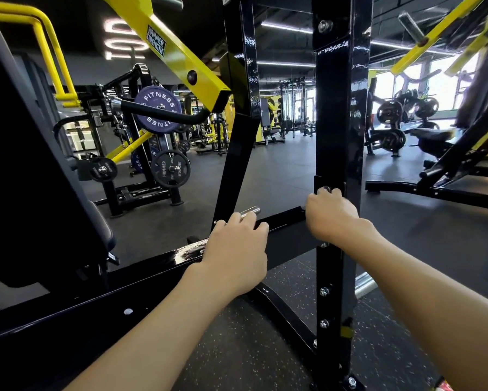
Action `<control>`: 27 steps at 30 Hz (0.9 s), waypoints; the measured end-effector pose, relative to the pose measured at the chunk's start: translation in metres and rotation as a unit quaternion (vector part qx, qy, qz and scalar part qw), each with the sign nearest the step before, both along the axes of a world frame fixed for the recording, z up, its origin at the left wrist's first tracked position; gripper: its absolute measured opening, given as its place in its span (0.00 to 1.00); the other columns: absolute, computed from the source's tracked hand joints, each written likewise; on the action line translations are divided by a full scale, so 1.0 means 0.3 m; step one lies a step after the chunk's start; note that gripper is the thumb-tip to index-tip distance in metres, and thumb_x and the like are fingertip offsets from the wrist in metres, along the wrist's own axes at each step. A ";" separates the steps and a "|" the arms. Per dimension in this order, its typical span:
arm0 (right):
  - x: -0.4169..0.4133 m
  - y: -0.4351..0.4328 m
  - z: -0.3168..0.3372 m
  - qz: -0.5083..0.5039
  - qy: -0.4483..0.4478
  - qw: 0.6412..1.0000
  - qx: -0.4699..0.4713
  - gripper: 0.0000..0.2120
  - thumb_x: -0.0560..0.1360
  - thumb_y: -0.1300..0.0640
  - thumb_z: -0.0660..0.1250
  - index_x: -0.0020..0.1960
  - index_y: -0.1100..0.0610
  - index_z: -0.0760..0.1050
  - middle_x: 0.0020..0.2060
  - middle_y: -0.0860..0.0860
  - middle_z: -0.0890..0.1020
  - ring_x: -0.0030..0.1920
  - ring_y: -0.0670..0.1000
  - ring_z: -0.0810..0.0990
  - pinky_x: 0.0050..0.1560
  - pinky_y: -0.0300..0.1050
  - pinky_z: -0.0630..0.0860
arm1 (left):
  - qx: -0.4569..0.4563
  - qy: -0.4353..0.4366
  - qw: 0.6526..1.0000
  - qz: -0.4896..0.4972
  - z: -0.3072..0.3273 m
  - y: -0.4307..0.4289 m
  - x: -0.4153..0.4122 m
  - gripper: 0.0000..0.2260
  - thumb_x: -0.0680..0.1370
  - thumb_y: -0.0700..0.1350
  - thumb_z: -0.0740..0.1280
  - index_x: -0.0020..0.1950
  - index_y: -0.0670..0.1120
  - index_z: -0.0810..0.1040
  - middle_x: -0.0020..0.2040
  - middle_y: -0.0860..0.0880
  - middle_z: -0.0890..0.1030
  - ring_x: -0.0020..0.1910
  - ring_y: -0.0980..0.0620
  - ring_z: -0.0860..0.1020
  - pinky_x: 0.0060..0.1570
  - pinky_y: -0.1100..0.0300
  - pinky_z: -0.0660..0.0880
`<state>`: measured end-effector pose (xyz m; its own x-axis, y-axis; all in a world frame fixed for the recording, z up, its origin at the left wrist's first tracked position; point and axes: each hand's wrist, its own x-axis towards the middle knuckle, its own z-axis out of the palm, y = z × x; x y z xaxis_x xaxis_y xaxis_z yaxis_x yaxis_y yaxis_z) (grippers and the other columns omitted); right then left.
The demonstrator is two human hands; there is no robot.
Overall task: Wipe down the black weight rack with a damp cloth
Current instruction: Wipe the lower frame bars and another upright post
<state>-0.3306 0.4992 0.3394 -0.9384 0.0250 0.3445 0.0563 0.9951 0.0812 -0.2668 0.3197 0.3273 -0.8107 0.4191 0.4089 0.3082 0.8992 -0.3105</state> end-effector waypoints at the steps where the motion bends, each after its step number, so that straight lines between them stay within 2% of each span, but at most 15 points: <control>1: 0.006 0.004 -0.008 0.012 0.020 1.000 -0.003 0.15 0.78 0.63 0.60 0.64 0.62 0.71 0.61 0.60 0.73 0.62 0.61 0.69 0.52 0.47 0.68 | 0.006 -0.002 1.000 0.000 0.000 0.001 0.001 0.15 0.80 0.51 0.59 0.67 0.49 0.69 0.64 0.47 0.71 0.61 0.44 0.69 0.54 0.51 0.67; 6: 0.041 -0.049 -0.038 0.154 0.077 0.985 -0.011 0.17 0.77 0.60 0.64 0.66 0.57 0.70 0.60 0.55 0.74 0.60 0.58 0.69 0.57 0.45 0.68 | 0.021 0.002 1.000 0.003 -0.006 0.012 0.005 0.14 0.79 0.50 0.59 0.63 0.49 0.70 0.61 0.48 0.72 0.60 0.45 0.69 0.54 0.51 0.66; 10: 0.079 -0.063 -0.091 0.244 0.112 0.961 -0.063 0.20 0.74 0.65 0.66 0.65 0.56 0.71 0.59 0.52 0.73 0.58 0.55 0.69 0.55 0.44 0.69 | 0.023 -0.003 1.000 0.007 -0.005 0.015 0.003 0.21 0.79 0.52 0.60 0.71 0.48 0.66 0.64 0.48 0.72 0.63 0.45 0.69 0.57 0.50 0.67; 13: 0.091 -0.033 -0.152 0.256 0.161 0.921 -0.247 0.16 0.78 0.66 0.62 0.64 0.56 0.72 0.58 0.52 0.76 0.57 0.55 0.73 0.56 0.49 0.73 | 0.007 -0.010 1.000 0.013 0.001 0.030 0.004 0.18 0.79 0.52 0.60 0.67 0.49 0.69 0.64 0.46 0.71 0.62 0.44 0.69 0.56 0.50 0.67; 15: 0.090 -0.008 -0.189 0.193 0.228 0.864 -0.405 0.13 0.81 0.63 0.60 0.64 0.56 0.70 0.57 0.54 0.78 0.53 0.52 0.77 0.54 0.49 0.75 | 0.009 -0.014 1.000 0.014 0.004 0.033 -0.004 0.16 0.79 0.52 0.60 0.65 0.48 0.70 0.65 0.46 0.71 0.61 0.44 0.69 0.56 0.50 0.67; 17: 0.075 0.025 -0.216 0.103 0.294 0.810 -0.497 0.08 0.81 0.62 0.61 0.60 0.58 0.69 0.56 0.56 0.75 0.45 0.45 0.75 0.46 0.36 0.73 | 0.023 -0.023 0.999 0.006 0.002 0.029 -0.016 0.16 0.80 0.51 0.59 0.66 0.49 0.71 0.68 0.48 0.69 0.62 0.44 0.68 0.58 0.51 0.66; 18: 0.063 0.040 -0.226 0.065 0.313 0.796 -0.513 0.06 0.81 0.62 0.62 0.58 0.60 0.70 0.56 0.56 0.72 0.42 0.43 0.73 0.42 0.31 0.70 | 0.025 -0.024 0.999 0.000 -0.001 0.027 -0.020 0.17 0.80 0.51 0.59 0.67 0.49 0.71 0.69 0.49 0.69 0.63 0.45 0.68 0.58 0.51 0.66; 19: 0.043 0.052 -0.235 0.040 0.327 0.789 -0.519 0.06 0.81 0.61 0.63 0.57 0.61 0.71 0.56 0.56 0.70 0.41 0.43 0.71 0.40 0.30 0.68 | 0.022 -0.020 1.000 -0.005 -0.005 0.025 -0.023 0.17 0.80 0.51 0.59 0.67 0.49 0.71 0.69 0.50 0.69 0.63 0.45 0.68 0.58 0.52 0.66; 23: -0.018 0.018 -0.279 0.014 0.343 0.767 -0.542 0.15 0.81 0.57 0.65 0.63 0.65 0.74 0.59 0.57 0.69 0.51 0.52 0.74 0.49 0.26 0.64 | 0.017 -0.007 1.000 -0.021 -0.006 0.015 -0.029 0.18 0.79 0.51 0.58 0.68 0.49 0.70 0.66 0.52 0.72 0.60 0.47 0.69 0.56 0.54 0.66; 24: -0.017 -0.015 -0.308 0.031 0.348 0.774 -0.529 0.17 0.81 0.57 0.65 0.66 0.66 0.73 0.60 0.58 0.68 0.53 0.52 0.73 0.52 0.28 0.65 | 0.014 -0.006 1.000 -0.022 -0.006 0.014 -0.029 0.18 0.79 0.51 0.58 0.68 0.49 0.70 0.65 0.52 0.72 0.59 0.47 0.69 0.56 0.54 0.66; 27: 0.005 -0.082 -0.417 0.116 0.356 0.819 -0.434 0.21 0.79 0.61 0.66 0.70 0.66 0.69 0.63 0.60 0.68 0.60 0.52 0.71 0.62 0.42 0.71 | 0.012 -0.004 1.000 -0.025 -0.009 0.013 -0.029 0.19 0.79 0.52 0.58 0.69 0.49 0.70 0.65 0.52 0.73 0.59 0.47 0.69 0.56 0.54 0.66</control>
